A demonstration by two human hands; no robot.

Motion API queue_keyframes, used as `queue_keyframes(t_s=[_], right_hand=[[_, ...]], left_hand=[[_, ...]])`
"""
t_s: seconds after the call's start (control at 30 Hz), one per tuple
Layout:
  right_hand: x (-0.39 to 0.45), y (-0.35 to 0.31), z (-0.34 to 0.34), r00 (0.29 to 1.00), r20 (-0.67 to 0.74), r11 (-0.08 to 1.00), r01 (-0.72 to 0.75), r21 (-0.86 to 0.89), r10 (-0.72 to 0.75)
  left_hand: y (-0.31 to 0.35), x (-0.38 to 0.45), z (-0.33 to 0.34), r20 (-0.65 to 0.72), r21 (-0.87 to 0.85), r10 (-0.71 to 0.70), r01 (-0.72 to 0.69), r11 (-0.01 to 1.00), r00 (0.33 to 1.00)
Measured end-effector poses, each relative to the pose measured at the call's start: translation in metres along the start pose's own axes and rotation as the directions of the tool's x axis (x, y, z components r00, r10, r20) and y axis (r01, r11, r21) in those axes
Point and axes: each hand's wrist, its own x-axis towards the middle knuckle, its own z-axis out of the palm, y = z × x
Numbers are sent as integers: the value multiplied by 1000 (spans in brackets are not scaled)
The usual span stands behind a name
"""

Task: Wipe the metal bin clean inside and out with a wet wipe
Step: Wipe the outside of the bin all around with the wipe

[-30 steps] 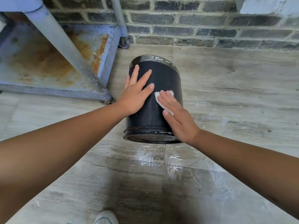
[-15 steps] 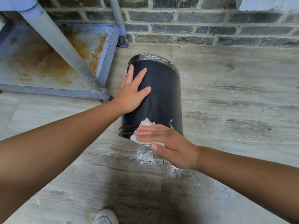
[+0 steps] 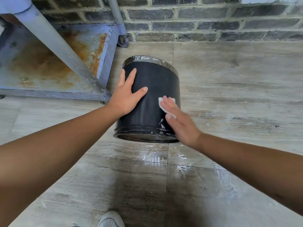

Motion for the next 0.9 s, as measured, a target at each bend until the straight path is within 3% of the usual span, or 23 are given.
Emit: queue_keyframes(t_s=[0.13,0.33,0.6,0.77,0.9], right_hand=[[-12,-8,28,967,128,952,241,-187,-220],[-24,-18,37,888,280,881,427,-205,-366],[-32,-10,26,840,385,844,487,-226,-382],[-49,10,17,840,424,831,478,-285,-338],[-55,19,15,849,421,826,467,-316,-319]], left_hand=[[3,1,2,-4,46,13,-13,999,1000],[-5,4,6,31,37,16,-17,999,999],[-16,3,7,39,2,-12,12,1000,999],[-20,1,3,30,81,24,-26,996,999],[-23,2,2,51,109,-31,25,994,998]])
